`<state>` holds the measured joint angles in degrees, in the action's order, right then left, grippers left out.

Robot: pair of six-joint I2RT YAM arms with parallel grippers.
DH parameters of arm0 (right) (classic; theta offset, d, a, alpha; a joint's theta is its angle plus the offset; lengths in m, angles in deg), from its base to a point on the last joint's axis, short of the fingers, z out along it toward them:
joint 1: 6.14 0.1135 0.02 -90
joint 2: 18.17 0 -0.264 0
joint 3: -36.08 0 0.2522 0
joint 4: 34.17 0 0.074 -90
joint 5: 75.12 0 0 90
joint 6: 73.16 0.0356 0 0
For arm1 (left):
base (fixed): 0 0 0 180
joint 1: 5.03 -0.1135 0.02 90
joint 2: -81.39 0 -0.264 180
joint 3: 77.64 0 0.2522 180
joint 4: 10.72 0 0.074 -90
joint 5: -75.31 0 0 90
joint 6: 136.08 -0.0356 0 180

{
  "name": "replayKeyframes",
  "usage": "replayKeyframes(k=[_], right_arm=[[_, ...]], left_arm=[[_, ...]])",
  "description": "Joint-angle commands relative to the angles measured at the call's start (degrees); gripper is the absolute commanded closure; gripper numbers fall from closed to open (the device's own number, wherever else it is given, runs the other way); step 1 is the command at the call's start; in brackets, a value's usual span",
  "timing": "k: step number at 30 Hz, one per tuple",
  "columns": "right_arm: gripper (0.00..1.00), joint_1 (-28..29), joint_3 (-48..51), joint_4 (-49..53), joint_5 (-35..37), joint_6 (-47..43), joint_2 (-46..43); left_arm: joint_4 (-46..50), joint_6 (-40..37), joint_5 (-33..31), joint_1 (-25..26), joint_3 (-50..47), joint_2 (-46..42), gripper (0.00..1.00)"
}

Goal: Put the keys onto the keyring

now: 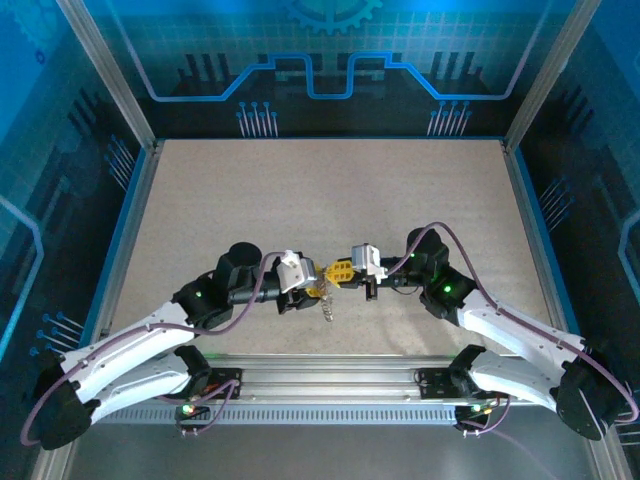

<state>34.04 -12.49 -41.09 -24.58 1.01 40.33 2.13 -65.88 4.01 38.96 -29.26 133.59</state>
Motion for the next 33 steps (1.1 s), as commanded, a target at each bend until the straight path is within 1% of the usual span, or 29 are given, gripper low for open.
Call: replayKeyframes(k=[1, 3, 6, 11, 13, 18, 19, 23, 28, 33], right_arm=[[1.00, 0.30, 0.03, -3.69, 0.06, 0.98, -0.31], [1.00, 0.40, 0.26, -4.34, 0.35, 1.31, -0.41], [1.00, 0.42, 0.25, -4.16, 0.46, 1.28, -0.58], [1.00, 0.41, -0.07, -1.96, 0.99, -0.34, -1.36], [1.00, 0.36, -0.13, -0.63, 1.29, -1.46, -1.63], [1.00, 0.36, -1.74, 4.84, 2.33, -4.81, -2.10], [1.00, 0.42, -2.28, 8.04, 2.54, -5.78, -2.07], [1.00, 0.43, -4.15, 13.35, 3.47, -7.93, -1.40], [1.00, 0.55, -5.21, 14.18, 3.08, -7.46, 0.00], [1.00, 0.93, -6.78, 15.70, 2.92, -7.80, 1.29]], left_arm=[[-6.11, 2.95, 2.25, -0.21, -1.43, 0.17, 0.57], [-9.03, 4.61, 2.68, -0.17, -2.87, 0.26, 0.61], [-11.41, 6.07, 3.19, -0.13, -4.19, 0.44, 0.71], [-8.64, 4.67, 2.63, -0.06, -3.62, 0.11, 0.86], [-5.69, 3.15, 1.77, -0.09, -2.78, -0.65, 0.89], [2.10, -1.05, -0.69, -0.10, -0.36, -3.45, 0.92], [3.89, -2.05, -0.93, -0.09, 0.42, -3.80, 0.93], [11.07, -6.29, -0.74, -0.03, 4.42, -3.42, 0.95], [17.39, -11.83, -0.50, 0.29, 9.19, -1.22, 0.95], [24.33, -17.14, -1.84, 0.98, 14.87, 1.93, 0.95]])
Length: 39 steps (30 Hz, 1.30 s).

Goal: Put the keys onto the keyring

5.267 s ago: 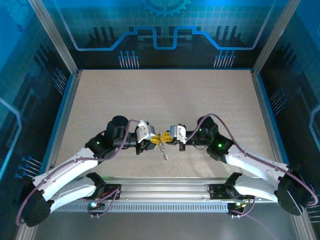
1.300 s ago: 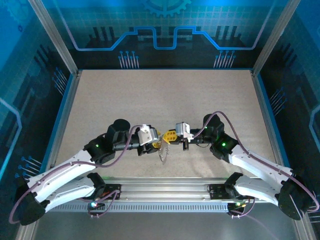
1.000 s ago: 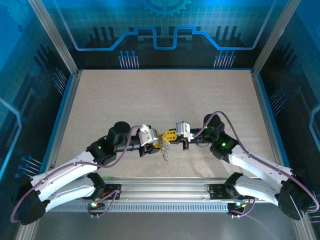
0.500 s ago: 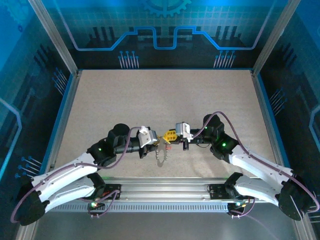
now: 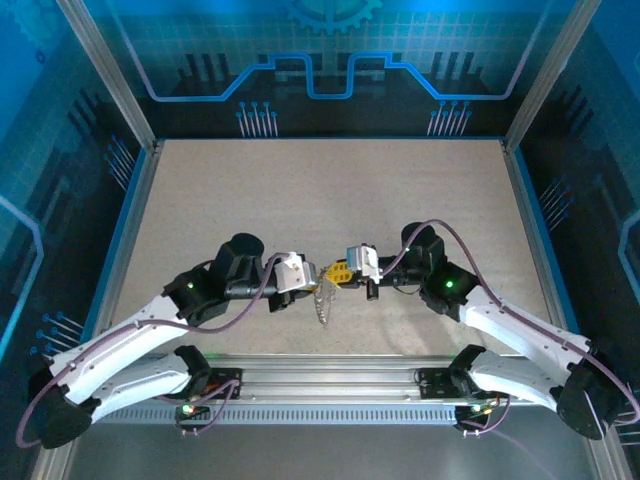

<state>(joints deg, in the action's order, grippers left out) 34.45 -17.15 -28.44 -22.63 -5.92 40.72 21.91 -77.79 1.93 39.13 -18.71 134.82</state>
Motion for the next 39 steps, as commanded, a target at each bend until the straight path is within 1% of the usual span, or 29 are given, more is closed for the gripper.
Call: replayKeyframes(k=[1, 12, 18, 20, 30, 32, 35, 39], right_arm=[[1.00, 0.57, -2.49, 3.54, 0.87, -1.03, 1.12], [1.00, 1.50, -4.26, 7.61, 2.18, -2.44, 2.85], [1.00, 3.16, -5.96, 13.81, 6.23, -6.95, 3.76], [1.00, 3.52, -5.75, 14.15, 6.58, -6.99, 3.68], [1.00, 3.77, -5.73, 12.41, 6.37, -4.61, 3.36], [1.00, 3.02, -4.83, 9.86, 5.45, -2.60, 2.76], [1.00, 1.80, -3.12, 5.71, 3.54, 0.03, 1.53], [1.00, -0.55, -0.68, -0.30, 1.63, 4.94, -0.54]], left_arm=[[5.77, -6.16, -0.14, 0.84, 5.33, 1.25, 0.95], [10.88, -11.17, -2.14, 0.87, 11.36, 2.83, 0.98], [13.51, -13.81, -3.33, 0.92, 14.52, 2.99, 0.99], [14.83, -14.79, -3.52, 0.86, 15.97, 3.62, 0.99], [20.99, -19.62, -2.90, 0.93, 22.26, 8.62, 0.99], [21.33, -20.46, -3.10, 0.94, 22.59, 8.68, 0.99], [21.70, -20.93, -3.52, 0.93, 21.74, 8.55, 1.00], [19.04, -20.32, -4.01, 0.97, 17.51, 6.59, 1.00]])
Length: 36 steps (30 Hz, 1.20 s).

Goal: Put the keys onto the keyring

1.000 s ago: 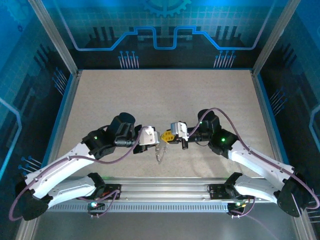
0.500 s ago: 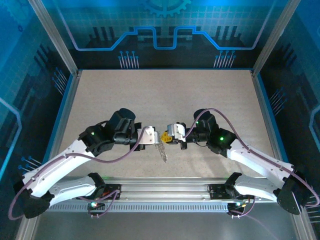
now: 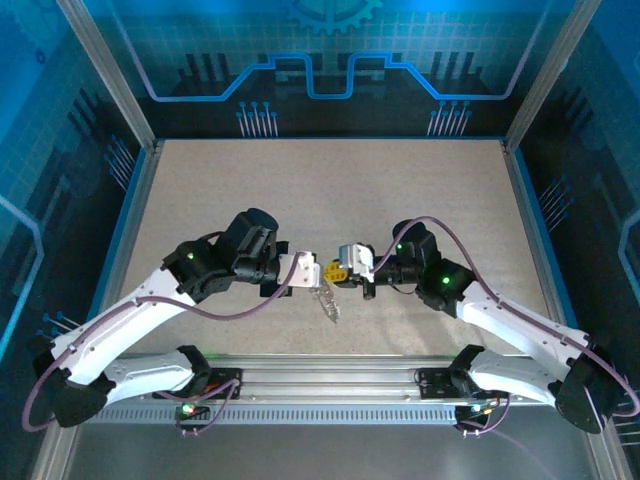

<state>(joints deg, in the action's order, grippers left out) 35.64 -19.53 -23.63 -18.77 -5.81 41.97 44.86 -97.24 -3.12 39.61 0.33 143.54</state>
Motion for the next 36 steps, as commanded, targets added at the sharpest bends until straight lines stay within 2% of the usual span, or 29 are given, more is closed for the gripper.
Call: replayKeyframes(k=[1, 13, 23, 28, 36], right_arm=[[1.00, -2.25, 2.11, -6.01, -2.46, 5.64, -2.25], [1.00, -3.36, 4.77, -14.95, -3.31, 12.31, -4.49], [1.00, -3.37, 3.44, -14.78, -1.83, 16.02, -3.50], [1.00, -3.22, 3.48, -16.36, 0.92, 21.17, -2.72], [1.00, -1.17, 3.59, -15.04, 3.39, 24.45, -2.57]], left_arm=[[-5.03, -0.63, 1.00, 0.46, -2.80, -2.78, 1.00], [-15.73, 1.86, 2.43, 0.60, -10.61, -4.12, 1.00], [-20.11, 0.30, 0.42, 3.56, -13.84, -4.14, 1.00], [-23.21, -0.13, -0.29, 4.90, -15.30, -4.25, 1.00], [-25.88, -1.48, -3.37, 6.49, -15.84, -3.44, 1.00]])
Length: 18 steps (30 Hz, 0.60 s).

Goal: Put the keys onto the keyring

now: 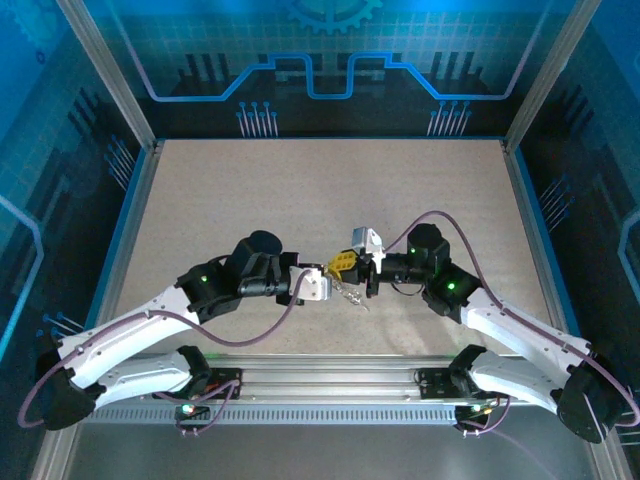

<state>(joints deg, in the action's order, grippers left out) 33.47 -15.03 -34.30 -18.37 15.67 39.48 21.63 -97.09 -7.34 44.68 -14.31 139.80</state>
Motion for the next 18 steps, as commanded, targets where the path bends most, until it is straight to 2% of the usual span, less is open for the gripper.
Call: replayKeyframes(k=[1, 5, 13, 18], right_arm=[[1.00, 1.24, -0.69, -4.59, 3.98, 4.12, -0.17], [1.00, 2.00, -0.01, -6.81, 6.03, 8.56, -0.44], [1.00, 2.36, -0.93, -3.28, 13.15, 16.26, -1.13], [1.00, 4.48, 0.11, -3.48, 19.84, 20.84, -2.54]], left_arm=[[-3.21, -1.87, 0.67, 1.50, -1.36, 0.38, 1.00], [-5.79, -2.88, -0.61, 1.97, -2.84, 0.13, 1.00], [-10.10, -6.95, -2.74, 2.05, -7.05, -1.51, 1.00], [-10.36, -9.47, -5.51, 2.76, -8.08, -1.47, 1.00]])
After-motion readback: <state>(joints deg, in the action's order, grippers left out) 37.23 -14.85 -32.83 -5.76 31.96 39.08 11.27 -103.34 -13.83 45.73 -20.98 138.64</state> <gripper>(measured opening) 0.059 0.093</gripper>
